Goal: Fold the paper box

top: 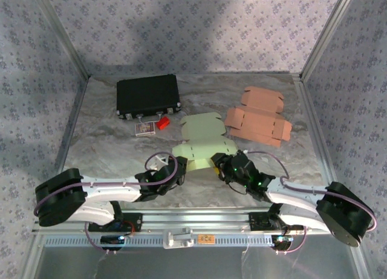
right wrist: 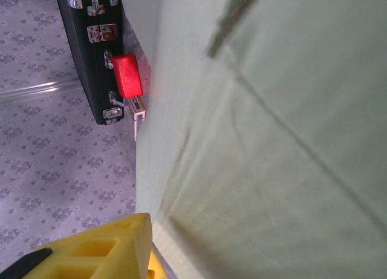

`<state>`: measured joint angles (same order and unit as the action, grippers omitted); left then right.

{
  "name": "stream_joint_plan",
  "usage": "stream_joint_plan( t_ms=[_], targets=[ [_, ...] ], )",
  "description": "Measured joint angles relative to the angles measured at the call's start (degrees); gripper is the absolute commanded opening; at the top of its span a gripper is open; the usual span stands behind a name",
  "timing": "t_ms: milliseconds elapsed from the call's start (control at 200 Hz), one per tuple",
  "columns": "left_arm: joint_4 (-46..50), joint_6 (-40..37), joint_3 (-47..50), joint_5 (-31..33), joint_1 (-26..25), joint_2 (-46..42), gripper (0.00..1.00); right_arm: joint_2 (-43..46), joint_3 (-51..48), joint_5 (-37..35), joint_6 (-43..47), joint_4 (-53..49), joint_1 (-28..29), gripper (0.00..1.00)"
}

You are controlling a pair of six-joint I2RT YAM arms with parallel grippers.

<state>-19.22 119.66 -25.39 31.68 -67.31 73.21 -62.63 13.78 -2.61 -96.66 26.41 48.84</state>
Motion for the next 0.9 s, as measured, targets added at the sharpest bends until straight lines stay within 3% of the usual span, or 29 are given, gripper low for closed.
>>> stream_joint_plan(
  t_ms=[635,775,839,899],
  targets=[
    [2.6,0.0,0.0,-0.4,0.0,-1.9,0.0,1.1,2.6,-0.7,0.0,-0.8,-1.2,0.17],
    [2.9,0.0,0.0,-0.3,0.0,-2.6,0.0,1.1,4.1,-0.5,0.0,-2.1,-1.9,0.0],
    [3.0,0.0,0.0,-0.3,0.0,-2.8,0.0,1.1,4.8,-0.3,0.3,-2.9,-2.1,0.0],
    [3.2,0.0,0.0,-0.3,0.0,-3.1,0.14,1.1,5.7,0.1,0.2,-4.5,-2.4,0.0]
  ],
)
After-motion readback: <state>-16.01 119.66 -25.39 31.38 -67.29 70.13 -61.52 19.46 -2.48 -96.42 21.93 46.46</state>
